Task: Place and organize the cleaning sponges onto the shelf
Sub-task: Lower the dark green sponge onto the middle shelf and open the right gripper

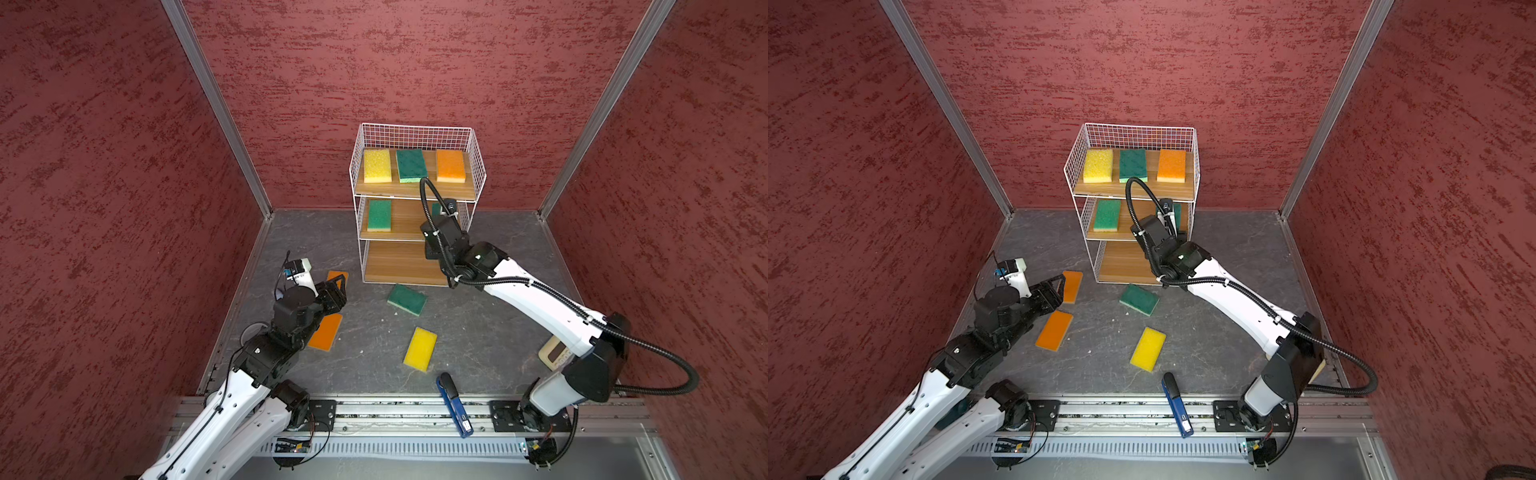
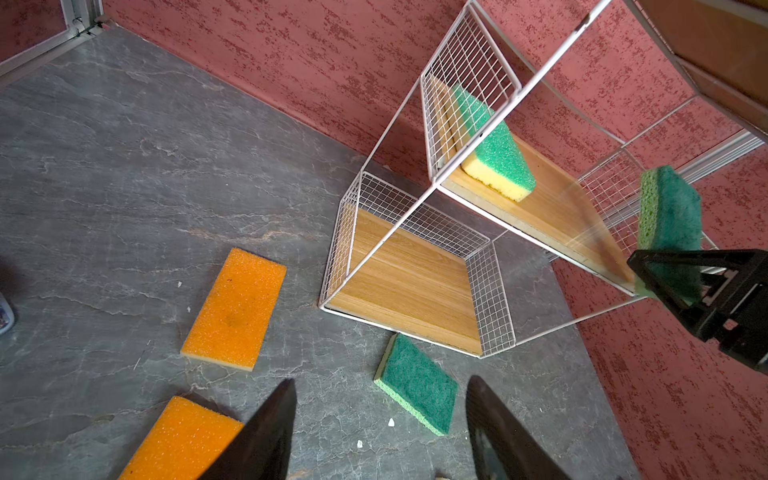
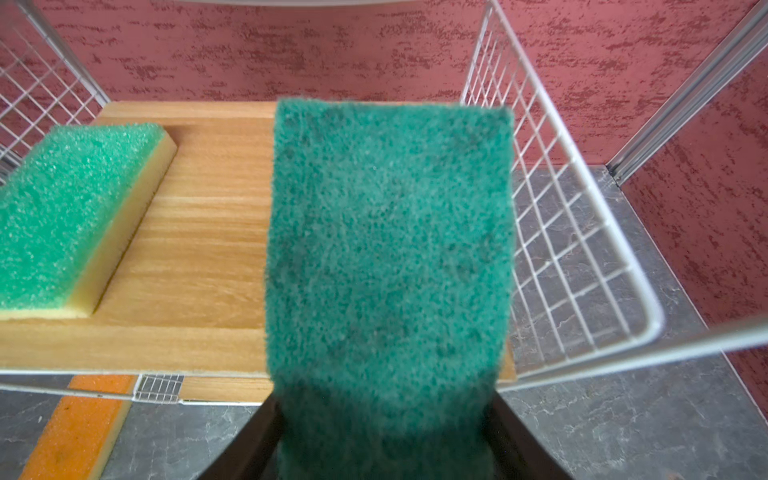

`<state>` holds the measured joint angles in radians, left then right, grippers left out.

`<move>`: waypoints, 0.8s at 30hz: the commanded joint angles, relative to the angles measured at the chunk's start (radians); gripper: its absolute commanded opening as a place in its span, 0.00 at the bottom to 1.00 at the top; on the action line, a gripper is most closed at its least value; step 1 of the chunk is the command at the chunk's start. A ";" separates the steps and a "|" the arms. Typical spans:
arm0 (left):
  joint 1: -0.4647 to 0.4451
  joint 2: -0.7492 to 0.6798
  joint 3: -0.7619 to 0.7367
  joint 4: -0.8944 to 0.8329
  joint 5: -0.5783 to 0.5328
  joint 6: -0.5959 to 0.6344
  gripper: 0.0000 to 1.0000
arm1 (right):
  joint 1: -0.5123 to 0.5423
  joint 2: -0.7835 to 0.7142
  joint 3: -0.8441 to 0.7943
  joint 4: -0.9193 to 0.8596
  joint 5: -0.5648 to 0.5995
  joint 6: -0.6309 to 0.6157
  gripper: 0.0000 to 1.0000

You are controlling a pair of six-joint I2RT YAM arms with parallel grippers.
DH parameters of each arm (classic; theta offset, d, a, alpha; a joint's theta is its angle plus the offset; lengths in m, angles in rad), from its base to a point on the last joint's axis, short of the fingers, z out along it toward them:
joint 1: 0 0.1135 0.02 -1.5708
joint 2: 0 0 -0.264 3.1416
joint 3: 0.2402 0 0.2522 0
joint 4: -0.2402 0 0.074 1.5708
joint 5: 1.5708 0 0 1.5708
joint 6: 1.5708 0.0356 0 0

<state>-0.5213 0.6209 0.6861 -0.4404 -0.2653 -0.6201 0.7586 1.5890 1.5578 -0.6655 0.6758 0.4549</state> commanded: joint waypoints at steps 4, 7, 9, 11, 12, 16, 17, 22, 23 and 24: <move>0.005 -0.011 -0.011 0.017 -0.001 0.002 0.65 | -0.029 0.000 0.012 0.069 0.009 -0.031 0.61; 0.005 -0.009 -0.017 0.025 0.004 -0.001 0.65 | -0.033 0.012 0.012 0.084 0.007 -0.033 0.61; 0.006 -0.007 -0.020 0.025 0.007 -0.001 0.65 | -0.033 0.021 0.014 0.093 0.000 -0.032 0.61; 0.005 -0.008 -0.025 0.026 0.009 -0.003 0.65 | -0.033 0.030 0.010 0.102 -0.007 -0.027 0.61; 0.004 -0.009 -0.027 0.027 0.009 -0.003 0.65 | -0.033 0.032 0.010 0.103 -0.009 -0.024 0.61; 0.005 -0.009 -0.033 0.029 0.009 -0.005 0.65 | -0.033 0.044 0.000 0.116 -0.012 -0.015 0.61; 0.005 -0.009 -0.037 0.031 0.009 -0.003 0.65 | -0.033 0.046 -0.004 0.122 -0.011 -0.017 0.61; 0.004 -0.010 -0.045 0.035 0.007 -0.001 0.65 | -0.033 0.020 -0.070 0.206 0.008 -0.022 0.59; 0.005 -0.010 -0.046 0.037 0.008 0.000 0.65 | -0.034 0.007 -0.087 0.228 0.010 -0.025 0.59; 0.005 -0.010 -0.049 0.036 0.008 -0.002 0.65 | -0.033 -0.003 -0.103 0.250 0.014 -0.027 0.59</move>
<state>-0.5213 0.6197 0.6506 -0.4267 -0.2626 -0.6205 0.7338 1.6264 1.4864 -0.5163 0.6685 0.4358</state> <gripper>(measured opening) 0.650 0.597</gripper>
